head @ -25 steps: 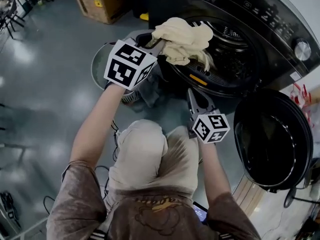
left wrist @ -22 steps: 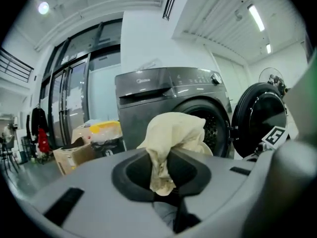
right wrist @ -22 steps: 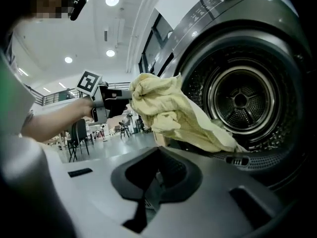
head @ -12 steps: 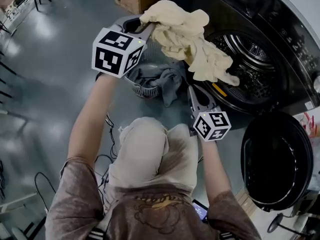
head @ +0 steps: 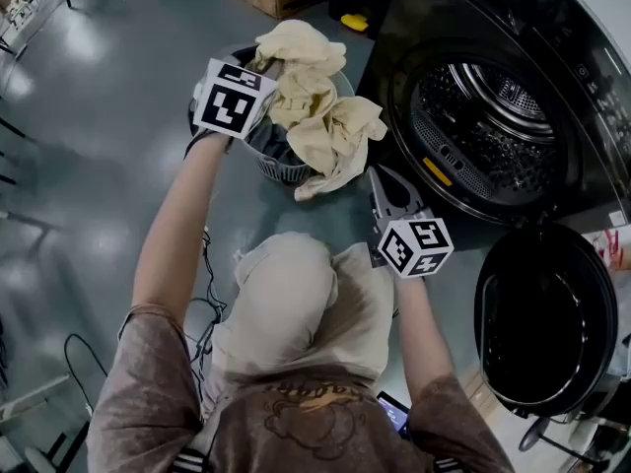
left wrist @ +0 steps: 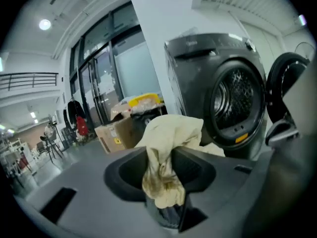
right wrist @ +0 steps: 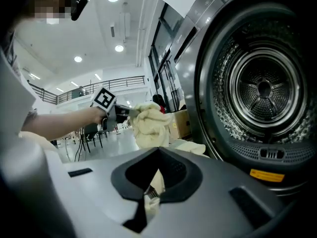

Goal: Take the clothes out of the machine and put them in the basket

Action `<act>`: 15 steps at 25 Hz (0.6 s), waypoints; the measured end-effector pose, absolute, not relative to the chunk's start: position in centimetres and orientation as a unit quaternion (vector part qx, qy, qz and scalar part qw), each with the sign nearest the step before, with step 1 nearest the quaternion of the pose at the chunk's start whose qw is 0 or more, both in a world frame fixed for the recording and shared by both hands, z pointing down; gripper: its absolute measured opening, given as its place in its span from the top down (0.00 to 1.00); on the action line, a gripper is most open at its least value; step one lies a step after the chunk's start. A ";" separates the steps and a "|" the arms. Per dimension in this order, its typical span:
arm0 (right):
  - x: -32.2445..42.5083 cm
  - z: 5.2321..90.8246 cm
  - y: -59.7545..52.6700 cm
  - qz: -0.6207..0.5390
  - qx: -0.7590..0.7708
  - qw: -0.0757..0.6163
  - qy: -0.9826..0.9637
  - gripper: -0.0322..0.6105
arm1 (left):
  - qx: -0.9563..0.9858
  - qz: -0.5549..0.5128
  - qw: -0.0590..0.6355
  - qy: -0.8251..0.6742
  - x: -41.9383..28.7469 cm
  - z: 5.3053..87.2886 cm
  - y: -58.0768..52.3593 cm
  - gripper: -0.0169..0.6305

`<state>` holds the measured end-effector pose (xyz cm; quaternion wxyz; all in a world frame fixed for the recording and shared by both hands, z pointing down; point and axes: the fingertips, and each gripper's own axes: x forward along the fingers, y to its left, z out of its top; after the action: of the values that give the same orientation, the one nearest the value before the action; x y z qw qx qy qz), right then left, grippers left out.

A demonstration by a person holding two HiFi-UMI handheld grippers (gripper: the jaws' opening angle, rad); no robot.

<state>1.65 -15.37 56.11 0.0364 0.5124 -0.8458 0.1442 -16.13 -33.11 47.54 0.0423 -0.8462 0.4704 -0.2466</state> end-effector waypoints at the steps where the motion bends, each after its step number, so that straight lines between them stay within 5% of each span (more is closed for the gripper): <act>1: 2.0 56.4 -15.5 0.147 0.515 0.039 -0.843 0.95 | -0.839 -0.280 0.034 0.466 -15.9 49.9 -33.4 0.67; 4: 3.4 57.5 -15.8 0.157 0.527 0.043 -0.834 0.95 | -0.832 -0.323 0.000 0.450 -15.1 55.5 -33.4 0.55; 8: 4.6 58.7 -16.8 0.178 0.536 0.050 -0.824 0.95 | -0.850 -0.293 -0.035 0.437 -13.4 57.3 -33.5 0.55; 15: 4.1 48.2 -20.3 0.200 0.533 0.055 -0.821 0.95 | -0.883 -0.233 -0.099 0.394 -9.5 47.0 -33.1 0.55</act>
<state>4.14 -20.28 48.22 0.0551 0.5325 -0.8206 0.1999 -9.47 -33.09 47.01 -0.0992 -0.8834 0.3942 -0.2333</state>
